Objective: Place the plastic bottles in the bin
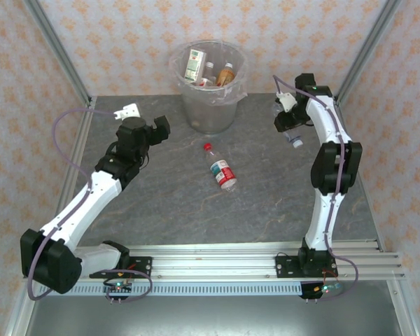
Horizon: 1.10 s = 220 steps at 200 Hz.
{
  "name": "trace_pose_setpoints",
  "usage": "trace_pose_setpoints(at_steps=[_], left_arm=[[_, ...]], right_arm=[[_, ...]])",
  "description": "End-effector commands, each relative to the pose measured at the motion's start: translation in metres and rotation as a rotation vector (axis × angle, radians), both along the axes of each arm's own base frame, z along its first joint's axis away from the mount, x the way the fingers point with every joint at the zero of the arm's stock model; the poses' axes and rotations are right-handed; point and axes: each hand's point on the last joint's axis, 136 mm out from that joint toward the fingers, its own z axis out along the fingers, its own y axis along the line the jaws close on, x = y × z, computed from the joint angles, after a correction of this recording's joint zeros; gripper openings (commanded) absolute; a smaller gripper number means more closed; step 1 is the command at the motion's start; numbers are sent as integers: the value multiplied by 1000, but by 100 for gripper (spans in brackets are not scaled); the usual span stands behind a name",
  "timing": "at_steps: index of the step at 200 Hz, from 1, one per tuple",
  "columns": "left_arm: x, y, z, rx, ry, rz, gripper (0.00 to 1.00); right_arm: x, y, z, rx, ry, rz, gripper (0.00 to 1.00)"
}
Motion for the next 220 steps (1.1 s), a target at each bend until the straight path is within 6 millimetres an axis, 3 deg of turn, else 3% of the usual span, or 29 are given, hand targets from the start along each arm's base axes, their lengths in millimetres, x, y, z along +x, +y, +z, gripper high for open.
trace_pose_setpoints(at_steps=[1, 41, 86, 148, 185, 220], left_arm=[[-11, 7, -2, 26, 5, 6, 100], [-17, 7, -10, -7, 9, 8, 100], [-23, 3, -13, -26, 22, -22, 100], [-34, 7, -28, -42, 48, -12, 100], [-34, 4, -43, -124, 69, 9, 100], [-29, -5, -62, -182, 106, -4, 100]], right_arm=[[-21, 12, 35, 41, -40, 1, 47], [-38, 38, 73, 130, -152, 5, 47], [-44, 96, 120, 266, -344, 67, 46], [-36, 175, 204, 609, -555, 96, 47], [-18, 199, 253, 743, -646, 15, 47], [3, 216, 280, 835, -701, -41, 47]])
